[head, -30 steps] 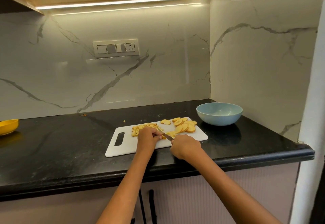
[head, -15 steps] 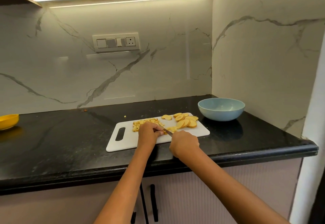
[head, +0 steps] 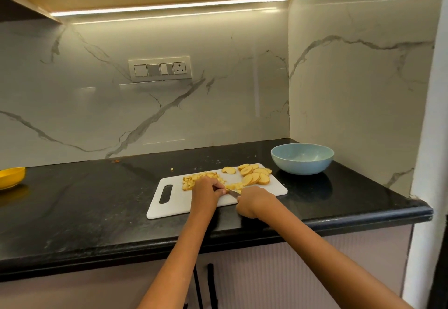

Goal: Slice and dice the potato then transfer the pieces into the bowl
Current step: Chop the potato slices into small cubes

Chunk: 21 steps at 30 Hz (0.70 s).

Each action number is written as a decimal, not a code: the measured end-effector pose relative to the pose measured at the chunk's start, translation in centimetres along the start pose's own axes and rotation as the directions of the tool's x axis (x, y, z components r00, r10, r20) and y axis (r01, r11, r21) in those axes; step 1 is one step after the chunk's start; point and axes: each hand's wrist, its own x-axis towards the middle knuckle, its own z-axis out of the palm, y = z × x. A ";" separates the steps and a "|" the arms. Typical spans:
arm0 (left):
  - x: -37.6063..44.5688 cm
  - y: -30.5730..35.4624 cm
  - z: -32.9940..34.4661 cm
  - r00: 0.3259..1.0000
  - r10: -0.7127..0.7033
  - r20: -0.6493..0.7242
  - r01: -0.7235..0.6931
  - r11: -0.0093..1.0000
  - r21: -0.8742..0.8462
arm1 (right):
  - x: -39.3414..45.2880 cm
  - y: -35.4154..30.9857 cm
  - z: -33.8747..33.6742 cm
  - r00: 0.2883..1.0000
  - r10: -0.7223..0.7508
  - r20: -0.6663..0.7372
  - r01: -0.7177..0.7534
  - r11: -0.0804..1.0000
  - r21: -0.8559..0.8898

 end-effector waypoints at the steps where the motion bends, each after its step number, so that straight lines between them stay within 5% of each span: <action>1: -0.1 0.1 0.0 1.000 0.005 -0.005 -0.005 1.000 0.004 | 0.1 0.2 -0.1 1.000 0.004 0.012 -0.004 1.000 0.021; 14: 0.0 0.0 0.3 0.991 -0.027 -0.133 0.029 0.999 0.020 | -0.3 2.3 1.2 0.956 -0.042 -0.290 0.046 0.999 0.008; 21: -0.2 0.6 0.0 0.986 -0.003 -0.166 -0.004 0.999 -0.042 | 0.8 3.0 1.2 0.954 -0.038 -0.297 0.071 0.992 0.101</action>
